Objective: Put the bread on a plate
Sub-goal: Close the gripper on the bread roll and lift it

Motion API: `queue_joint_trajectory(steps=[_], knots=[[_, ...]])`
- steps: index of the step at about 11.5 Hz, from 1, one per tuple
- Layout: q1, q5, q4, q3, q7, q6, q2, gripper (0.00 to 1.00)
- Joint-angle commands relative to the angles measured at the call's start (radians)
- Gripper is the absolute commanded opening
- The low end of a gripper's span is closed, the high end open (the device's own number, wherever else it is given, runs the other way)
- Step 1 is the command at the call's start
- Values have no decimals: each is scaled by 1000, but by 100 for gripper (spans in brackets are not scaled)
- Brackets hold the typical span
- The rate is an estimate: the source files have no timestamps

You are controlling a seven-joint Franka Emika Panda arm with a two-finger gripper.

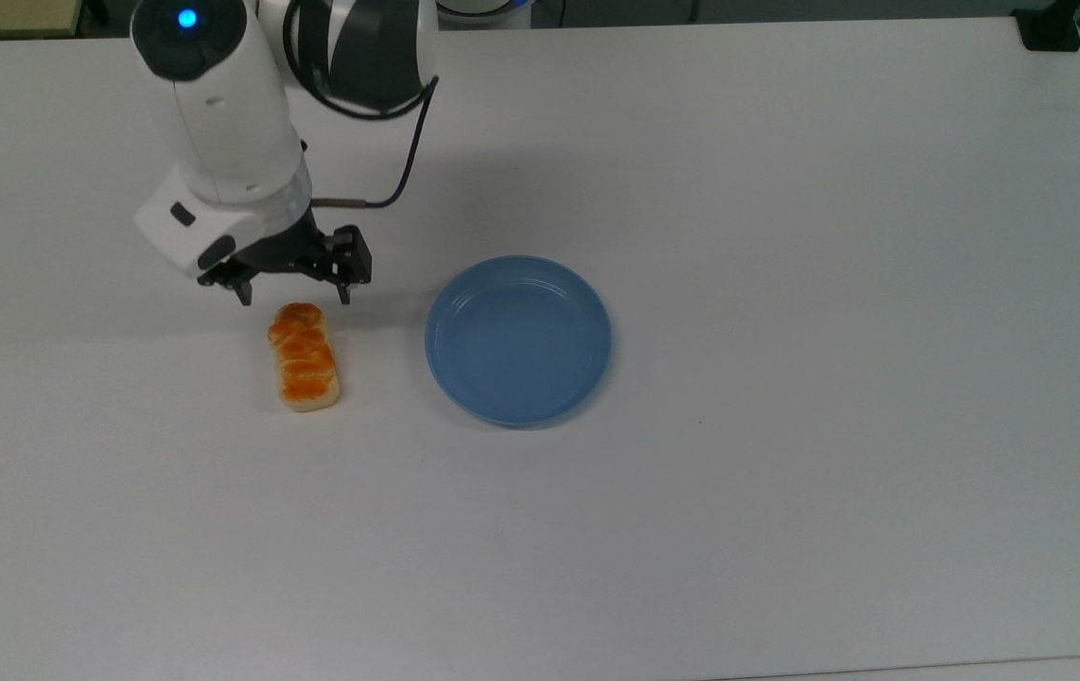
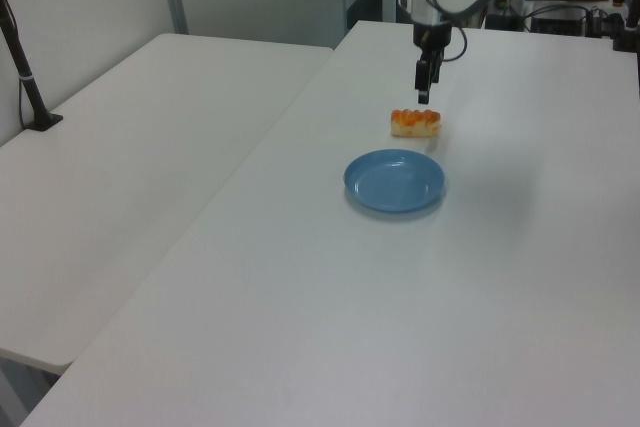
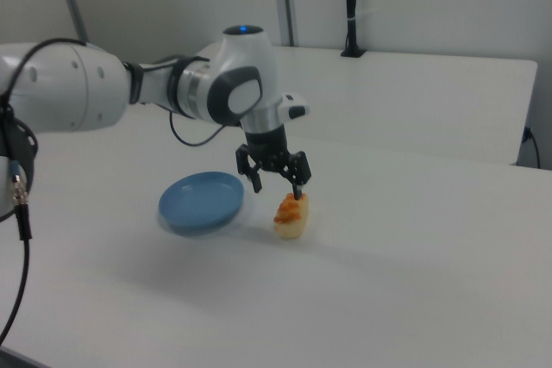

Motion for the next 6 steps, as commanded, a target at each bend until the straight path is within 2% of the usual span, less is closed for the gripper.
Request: queue_joint_trajectory(steps=[1,6], knots=[[-3,-21,5,-5,-20,85,62,100],[-1,-21,6,-5,-12,201,156,100]])
